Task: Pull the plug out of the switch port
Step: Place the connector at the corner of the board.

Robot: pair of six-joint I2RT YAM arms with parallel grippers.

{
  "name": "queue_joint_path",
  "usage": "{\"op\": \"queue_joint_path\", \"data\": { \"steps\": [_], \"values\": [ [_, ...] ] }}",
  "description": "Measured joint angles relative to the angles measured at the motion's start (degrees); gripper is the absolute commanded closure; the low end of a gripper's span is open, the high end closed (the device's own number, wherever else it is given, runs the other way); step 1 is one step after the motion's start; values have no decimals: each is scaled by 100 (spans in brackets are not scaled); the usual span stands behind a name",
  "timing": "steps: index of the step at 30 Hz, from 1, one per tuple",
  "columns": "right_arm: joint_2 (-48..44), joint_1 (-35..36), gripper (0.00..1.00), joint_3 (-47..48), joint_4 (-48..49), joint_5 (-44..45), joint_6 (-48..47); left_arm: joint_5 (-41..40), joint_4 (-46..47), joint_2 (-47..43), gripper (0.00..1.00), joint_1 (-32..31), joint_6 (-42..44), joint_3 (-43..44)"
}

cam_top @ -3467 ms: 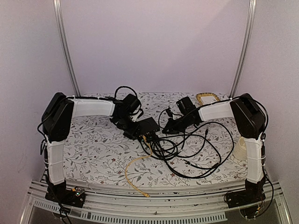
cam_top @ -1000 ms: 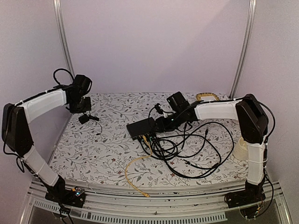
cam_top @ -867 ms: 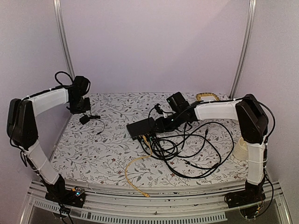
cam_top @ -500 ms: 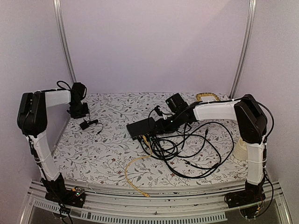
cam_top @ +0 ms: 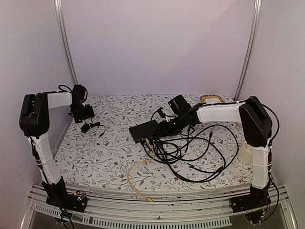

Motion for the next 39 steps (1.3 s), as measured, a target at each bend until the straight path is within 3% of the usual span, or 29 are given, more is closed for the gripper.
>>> {"op": "queue_joint_path", "data": {
  "steps": [12,20,23,30,39],
  "values": [
    [-315,0,48,-247,79,210,37,-57,-83,-1873,21,-326,-385,-560],
    [-581,0,48,-522,157,330,85,-601,-74,-2883,21,-1244,-730,-1285],
    [-581,0,48,-525,175,350,103,-793,-74,-3075,21,-1930,-911,-1510],
    [-525,-24,48,-372,186,339,103,-879,201,-2992,24,-3351,-1191,-1698],
    [247,-87,53,944,-151,328,-173,22,1062,-1751,28,-3847,-728,-1661]
  ]
}}
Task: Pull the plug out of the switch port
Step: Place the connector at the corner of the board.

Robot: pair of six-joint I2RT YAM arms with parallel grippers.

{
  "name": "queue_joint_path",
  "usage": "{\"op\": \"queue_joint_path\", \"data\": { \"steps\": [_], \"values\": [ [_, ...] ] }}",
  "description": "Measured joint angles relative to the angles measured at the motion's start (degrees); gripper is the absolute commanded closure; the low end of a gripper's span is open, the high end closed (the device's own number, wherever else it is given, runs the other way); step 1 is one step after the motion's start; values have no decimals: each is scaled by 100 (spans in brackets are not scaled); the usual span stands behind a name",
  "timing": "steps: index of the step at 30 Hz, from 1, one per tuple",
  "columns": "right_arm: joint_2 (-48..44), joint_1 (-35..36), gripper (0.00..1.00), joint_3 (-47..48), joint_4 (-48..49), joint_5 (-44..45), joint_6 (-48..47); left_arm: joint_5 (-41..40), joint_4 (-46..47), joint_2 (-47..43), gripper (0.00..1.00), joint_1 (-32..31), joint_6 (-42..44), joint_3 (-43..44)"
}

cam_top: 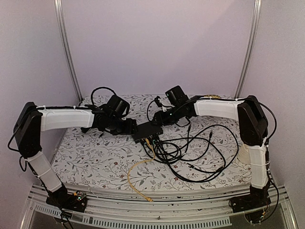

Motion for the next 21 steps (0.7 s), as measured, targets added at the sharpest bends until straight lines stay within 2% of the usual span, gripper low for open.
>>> {"op": "queue_joint_path", "data": {
  "steps": [8,14,21],
  "values": [
    [868,-66,70,1104,-313,-17,-282,800,638,332,34,-118,44,-4],
    [1416,-118,75,1386,-339,-179,-341,1217,1196,422,42,-120,-264,-260],
    [1580,-133,77,1502,-199,-378,-291,1285,1707,431,45,-133,-1014,-951]
  ]
}}
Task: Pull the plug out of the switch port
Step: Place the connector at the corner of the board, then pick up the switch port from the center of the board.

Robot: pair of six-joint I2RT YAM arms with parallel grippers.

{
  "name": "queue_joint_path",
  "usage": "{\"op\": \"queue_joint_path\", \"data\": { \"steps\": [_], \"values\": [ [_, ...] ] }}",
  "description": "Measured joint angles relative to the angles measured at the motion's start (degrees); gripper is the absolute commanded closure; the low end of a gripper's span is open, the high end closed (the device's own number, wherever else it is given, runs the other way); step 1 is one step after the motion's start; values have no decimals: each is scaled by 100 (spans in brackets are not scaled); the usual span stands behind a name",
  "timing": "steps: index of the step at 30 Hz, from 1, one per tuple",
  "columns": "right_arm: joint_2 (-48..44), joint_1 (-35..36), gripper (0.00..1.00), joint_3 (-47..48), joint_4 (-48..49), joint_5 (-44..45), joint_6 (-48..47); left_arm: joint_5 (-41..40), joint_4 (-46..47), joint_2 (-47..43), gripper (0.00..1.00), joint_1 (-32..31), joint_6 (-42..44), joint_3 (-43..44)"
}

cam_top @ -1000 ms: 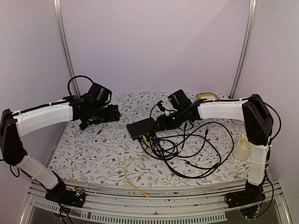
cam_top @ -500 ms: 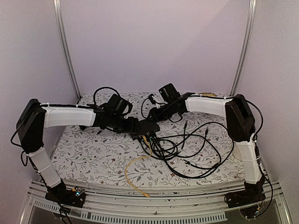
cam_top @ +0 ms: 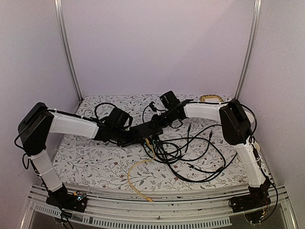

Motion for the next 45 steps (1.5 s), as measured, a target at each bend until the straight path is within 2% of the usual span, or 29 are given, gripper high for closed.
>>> {"op": "queue_joint_path", "data": {
  "steps": [8,16,28,36,45],
  "values": [
    [186,-48,77,146,107,-212,55,0,822,0,45,-13,-822,-658],
    [225,-66,78,155,153,-361,81,-101,2028,4,44,-13,-1919,-1412],
    [258,-98,78,153,219,-540,131,-260,4015,560,45,-39,-3150,-1810],
    [262,-98,78,142,245,-581,197,-407,5355,925,51,-83,-3895,-2210],
    [264,-109,79,140,247,-625,229,-518,5965,1266,57,-103,-4258,-2249]
  ]
}}
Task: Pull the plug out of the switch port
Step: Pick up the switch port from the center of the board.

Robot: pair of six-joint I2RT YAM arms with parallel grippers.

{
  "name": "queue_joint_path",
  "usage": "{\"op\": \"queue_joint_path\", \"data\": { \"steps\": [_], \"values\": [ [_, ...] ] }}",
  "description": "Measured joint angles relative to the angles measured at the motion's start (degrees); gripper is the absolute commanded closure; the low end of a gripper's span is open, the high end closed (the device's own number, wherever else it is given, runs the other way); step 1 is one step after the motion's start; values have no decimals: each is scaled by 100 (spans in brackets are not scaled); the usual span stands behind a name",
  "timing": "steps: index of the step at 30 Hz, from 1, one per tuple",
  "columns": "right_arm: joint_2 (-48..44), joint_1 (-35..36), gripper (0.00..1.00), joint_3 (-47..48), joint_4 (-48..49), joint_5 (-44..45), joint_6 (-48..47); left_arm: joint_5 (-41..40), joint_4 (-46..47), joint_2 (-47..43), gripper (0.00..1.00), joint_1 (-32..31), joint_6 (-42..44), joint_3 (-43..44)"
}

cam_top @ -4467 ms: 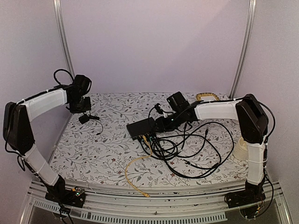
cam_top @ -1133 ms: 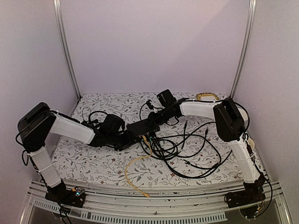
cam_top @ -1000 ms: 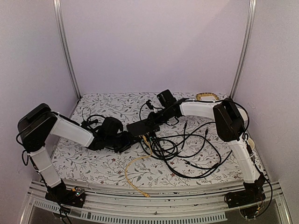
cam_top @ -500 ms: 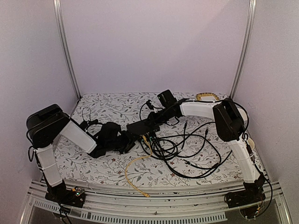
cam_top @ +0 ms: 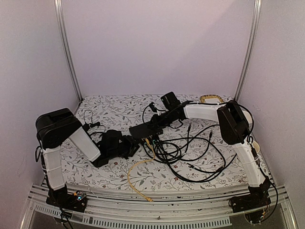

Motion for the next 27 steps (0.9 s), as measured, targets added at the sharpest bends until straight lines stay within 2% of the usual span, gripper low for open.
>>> {"op": "queue_joint_path", "data": {
  "steps": [16,27],
  "values": [
    [9,-28,79,-28,46,-96,24,-201,737,608,62,-52,-675,243],
    [9,-103,80,-179,286,-251,46,-852,800,662,66,-282,-1150,258]
  ]
}}
